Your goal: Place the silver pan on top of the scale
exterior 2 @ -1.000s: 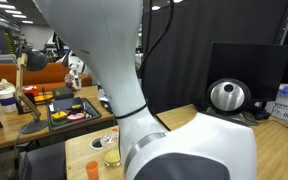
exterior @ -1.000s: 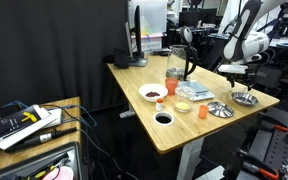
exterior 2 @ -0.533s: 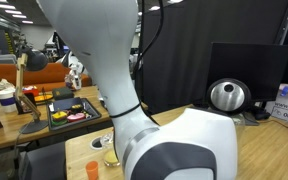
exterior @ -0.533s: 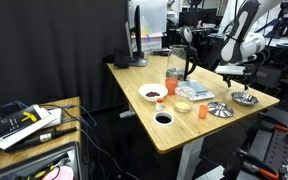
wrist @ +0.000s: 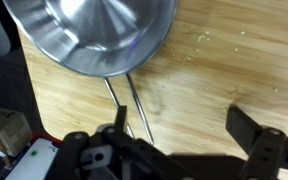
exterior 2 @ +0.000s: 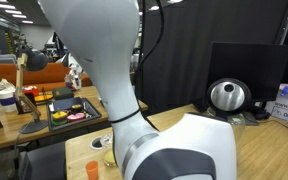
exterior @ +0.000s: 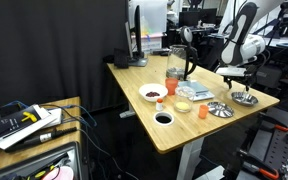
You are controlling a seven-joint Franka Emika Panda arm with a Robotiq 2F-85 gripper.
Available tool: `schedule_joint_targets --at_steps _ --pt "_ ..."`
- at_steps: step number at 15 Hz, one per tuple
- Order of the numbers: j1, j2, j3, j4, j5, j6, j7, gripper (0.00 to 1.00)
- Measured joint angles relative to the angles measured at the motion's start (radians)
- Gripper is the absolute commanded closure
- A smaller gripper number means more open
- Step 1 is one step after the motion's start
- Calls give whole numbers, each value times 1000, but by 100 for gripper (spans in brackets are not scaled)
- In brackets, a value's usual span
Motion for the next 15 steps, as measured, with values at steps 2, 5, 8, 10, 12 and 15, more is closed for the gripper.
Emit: schedule_joint_targets --at_steps 2,5,8,10,12,15 --pt "0 0 0 0 0 0 -4 0" --pt "1 1 0 0 0 0 -6 0" --pt "0 1 1 1 13 0 -6 0" --pt "-3 1 3 1 35 -2 -6 0" --pt "-15 -1 11 2 71 -4 -11 0" --pt "-50 -8 35 7 139 -14 -33 0"
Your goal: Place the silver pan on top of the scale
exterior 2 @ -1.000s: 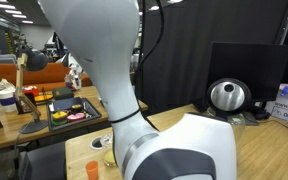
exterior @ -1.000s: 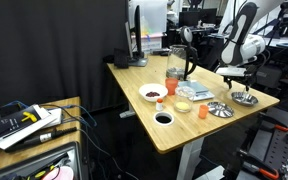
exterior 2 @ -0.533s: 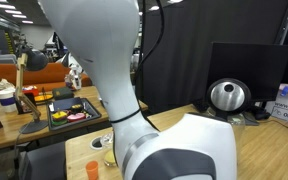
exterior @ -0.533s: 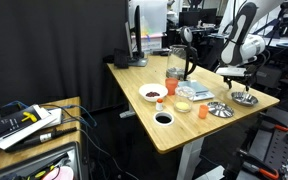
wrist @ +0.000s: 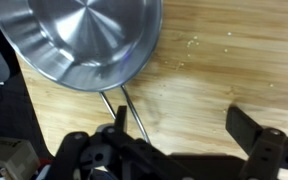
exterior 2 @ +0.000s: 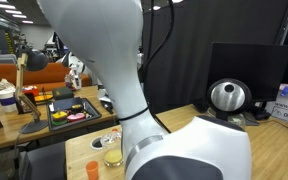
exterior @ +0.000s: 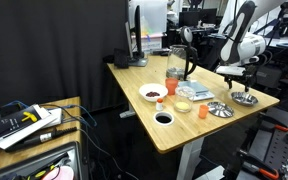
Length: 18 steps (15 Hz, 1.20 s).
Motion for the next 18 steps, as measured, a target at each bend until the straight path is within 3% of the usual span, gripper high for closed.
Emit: schedule_joint_targets --at_steps 5,7,14,15,18 --pt "-70 -14 48 14 95 -31 -46 0" --pt "-87 -16 59 19 116 -40 -57 26" --pt "-101 -19 74 49 154 -41 -61 76" --pt "-104 -18 76 55 158 -41 -61 82" --pt "-113 -10 83 72 167 -41 -60 86"
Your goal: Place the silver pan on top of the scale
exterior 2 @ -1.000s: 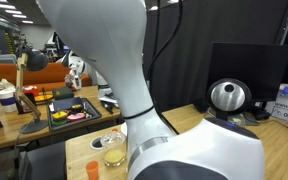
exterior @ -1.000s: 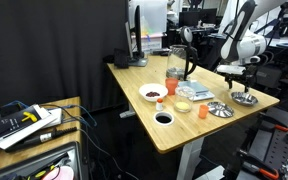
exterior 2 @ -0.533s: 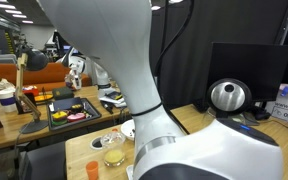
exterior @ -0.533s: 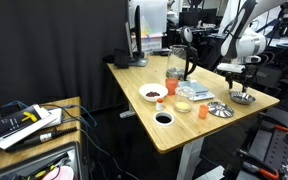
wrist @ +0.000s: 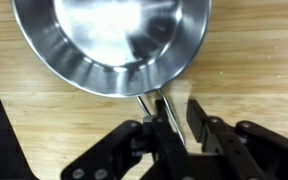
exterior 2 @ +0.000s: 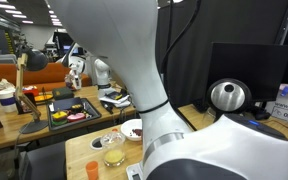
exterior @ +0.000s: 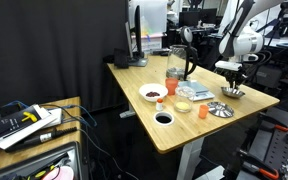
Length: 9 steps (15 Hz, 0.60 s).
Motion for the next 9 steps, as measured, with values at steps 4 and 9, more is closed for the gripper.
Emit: schedule_joint_targets --at_steps 4,9 --pt "-8 9 2 12 1 -3 0 100" --pt "-9 9 3 15 2 -7 -1 99"
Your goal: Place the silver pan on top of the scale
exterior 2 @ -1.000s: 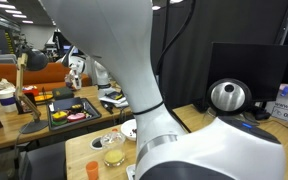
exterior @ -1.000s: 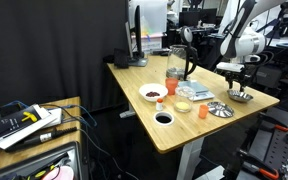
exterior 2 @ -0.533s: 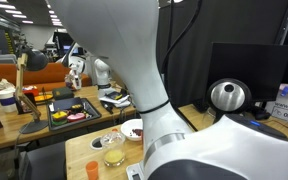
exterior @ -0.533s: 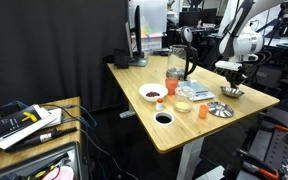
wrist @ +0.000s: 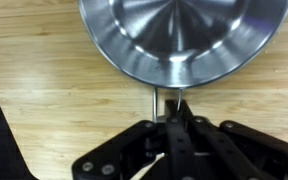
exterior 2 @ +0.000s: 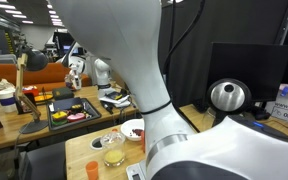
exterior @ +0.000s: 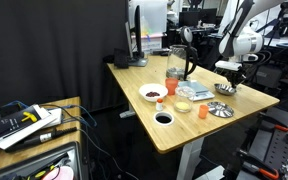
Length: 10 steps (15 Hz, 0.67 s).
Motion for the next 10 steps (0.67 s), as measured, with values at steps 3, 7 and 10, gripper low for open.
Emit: schedule_joint_targets --at_steps 3,7,10 --pt "0 -1 0 0 0 0 -5 99" --pt "0 -8 -2 -5 -1 0 -41 99" --pt "1 -47 -6 -27 -6 0 -82 99"
